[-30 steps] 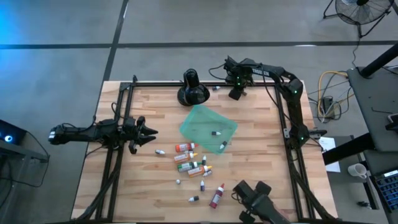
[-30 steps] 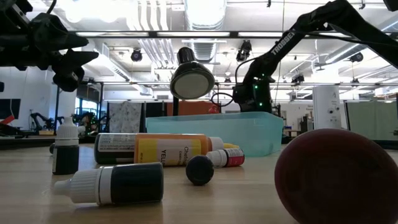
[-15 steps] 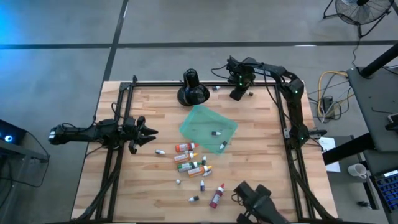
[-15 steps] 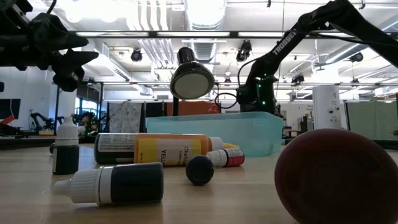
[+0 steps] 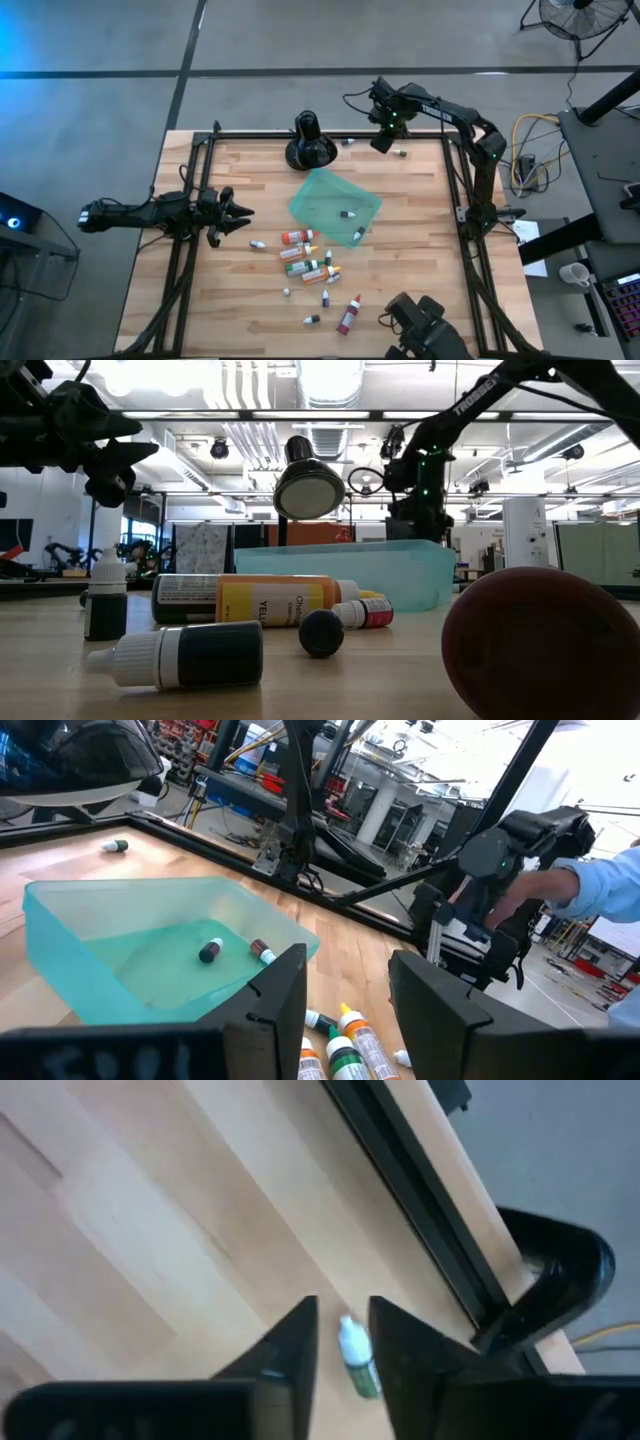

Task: Pick & Place food coloring
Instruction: Put the small green food coloring bottle into the green bin, then put the small black food coloring bottle into the green bin

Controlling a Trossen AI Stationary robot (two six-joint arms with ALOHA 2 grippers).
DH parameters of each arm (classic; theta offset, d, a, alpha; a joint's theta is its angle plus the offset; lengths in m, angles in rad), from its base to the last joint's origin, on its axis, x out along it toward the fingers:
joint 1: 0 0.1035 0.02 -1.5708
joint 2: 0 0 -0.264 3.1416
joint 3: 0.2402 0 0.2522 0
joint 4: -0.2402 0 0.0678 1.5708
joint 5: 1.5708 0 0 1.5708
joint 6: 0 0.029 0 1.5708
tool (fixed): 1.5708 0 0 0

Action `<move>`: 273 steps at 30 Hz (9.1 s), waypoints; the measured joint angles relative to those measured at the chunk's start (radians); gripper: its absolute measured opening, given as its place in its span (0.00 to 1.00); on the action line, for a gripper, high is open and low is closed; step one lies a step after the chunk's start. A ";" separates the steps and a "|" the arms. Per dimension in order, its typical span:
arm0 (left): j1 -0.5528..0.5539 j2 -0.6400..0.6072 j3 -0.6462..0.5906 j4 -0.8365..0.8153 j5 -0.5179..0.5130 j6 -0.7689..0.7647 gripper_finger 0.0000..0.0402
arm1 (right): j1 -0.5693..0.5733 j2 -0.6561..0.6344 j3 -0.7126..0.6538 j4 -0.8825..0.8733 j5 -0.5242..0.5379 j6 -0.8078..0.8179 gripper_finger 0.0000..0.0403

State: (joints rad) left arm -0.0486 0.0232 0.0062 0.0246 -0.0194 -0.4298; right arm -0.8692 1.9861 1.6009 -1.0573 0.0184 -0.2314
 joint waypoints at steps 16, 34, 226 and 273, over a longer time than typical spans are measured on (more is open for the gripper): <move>0.001 0.000 0.000 0.000 0.000 0.000 0.29 | 0.000 0.012 -0.159 0.031 0.141 -0.135 0.56; 0.001 0.000 0.000 0.000 0.000 0.000 0.29 | -0.003 0.012 -0.262 0.177 0.220 -0.143 0.56; 0.001 0.000 0.000 0.000 0.000 0.000 0.29 | 0.402 -0.578 -0.314 0.616 0.167 0.547 0.36; 0.000 0.000 0.000 0.000 0.000 0.000 0.29 | 0.086 0.122 0.196 0.195 -0.125 -0.064 0.47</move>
State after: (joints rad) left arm -0.0486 0.0231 0.0060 0.0247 -0.0196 -0.4300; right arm -0.7834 2.1084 1.7969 -0.8625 -0.1066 -0.2953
